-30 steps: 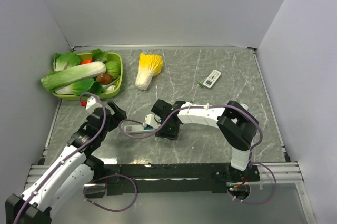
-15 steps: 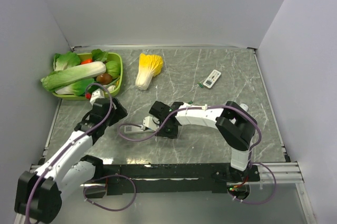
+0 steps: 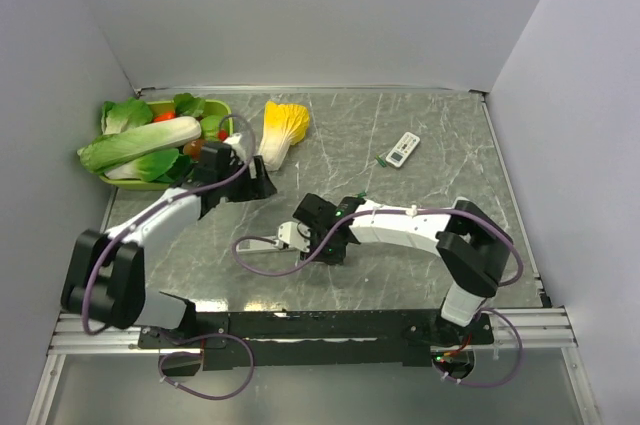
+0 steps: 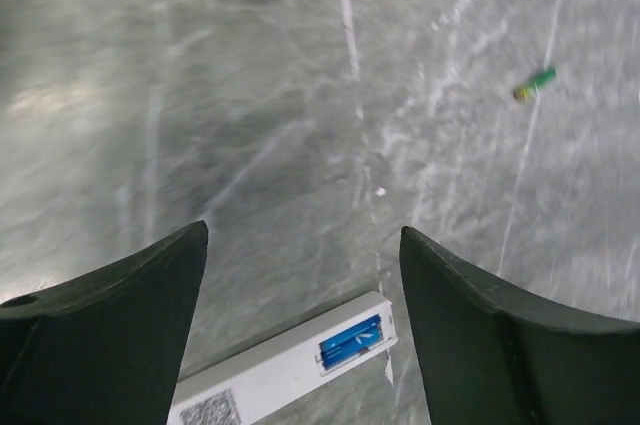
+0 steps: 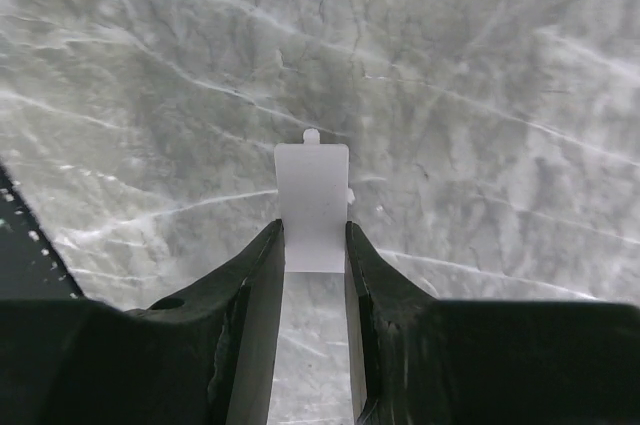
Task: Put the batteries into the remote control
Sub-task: Pick up the battery cover at the center of the board.
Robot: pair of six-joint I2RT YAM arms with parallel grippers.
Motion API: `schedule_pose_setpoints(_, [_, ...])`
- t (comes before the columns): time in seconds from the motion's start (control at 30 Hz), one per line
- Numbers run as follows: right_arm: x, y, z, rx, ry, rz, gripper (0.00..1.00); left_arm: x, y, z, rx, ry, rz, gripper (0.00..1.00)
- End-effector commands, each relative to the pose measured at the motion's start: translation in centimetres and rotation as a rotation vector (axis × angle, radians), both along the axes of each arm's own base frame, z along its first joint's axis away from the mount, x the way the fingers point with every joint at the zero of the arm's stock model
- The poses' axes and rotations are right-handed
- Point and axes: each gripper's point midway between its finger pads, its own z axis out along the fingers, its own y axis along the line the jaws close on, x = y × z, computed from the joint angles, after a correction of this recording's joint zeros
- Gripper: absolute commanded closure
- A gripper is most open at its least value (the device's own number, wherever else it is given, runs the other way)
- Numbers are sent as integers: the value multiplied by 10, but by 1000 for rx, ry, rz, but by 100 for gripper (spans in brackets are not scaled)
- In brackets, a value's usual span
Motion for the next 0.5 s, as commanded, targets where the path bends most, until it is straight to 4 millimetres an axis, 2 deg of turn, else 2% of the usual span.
schedule_pose_setpoints(0.0, [4,3,36,89,-77,-2,80,-8,-53,4,-37,2,-299,19])
schedule_pose_setpoints(0.03, [4,3,38,93,-82,-2,80,-6,-61,-1,-23,12,-332,19])
schedule_pose_setpoints(0.2, [4,3,51,126,-92,-10,80,-22,-96,-21,-63,109,-437,21])
schedule_pose_setpoints(0.33, [4,4,59,144,-97,-10,80,-42,-113,-42,-42,183,-523,22])
schedule_pose_setpoints(0.47, [5,5,65,156,-104,-13,80,-62,-121,-49,-66,245,-564,24])
